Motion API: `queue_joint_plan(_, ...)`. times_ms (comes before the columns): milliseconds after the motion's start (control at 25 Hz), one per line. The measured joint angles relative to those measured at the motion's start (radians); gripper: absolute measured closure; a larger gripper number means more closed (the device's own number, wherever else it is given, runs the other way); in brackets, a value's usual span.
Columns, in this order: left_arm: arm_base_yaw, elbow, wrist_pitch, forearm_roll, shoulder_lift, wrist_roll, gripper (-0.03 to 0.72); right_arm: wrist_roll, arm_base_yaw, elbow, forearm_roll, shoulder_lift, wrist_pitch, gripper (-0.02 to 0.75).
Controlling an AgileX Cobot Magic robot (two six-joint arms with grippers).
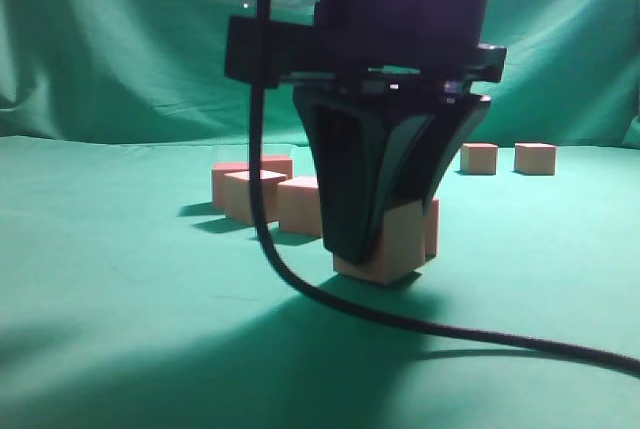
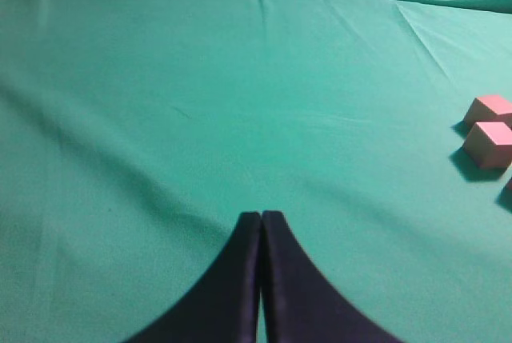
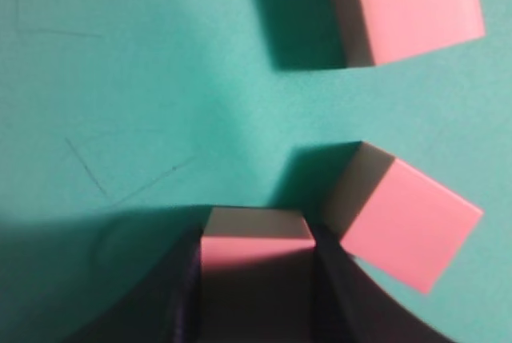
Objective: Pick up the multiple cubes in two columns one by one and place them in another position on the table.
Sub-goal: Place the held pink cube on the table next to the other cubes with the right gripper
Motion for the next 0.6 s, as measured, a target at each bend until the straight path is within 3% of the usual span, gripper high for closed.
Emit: queue_joint_plan(600, 0.0, 0.0, 0.0, 0.0, 0.0, 0.0, 0.688, -0.002, 0.0, 0.0, 0.003, 0.009, -0.005, 0.479)
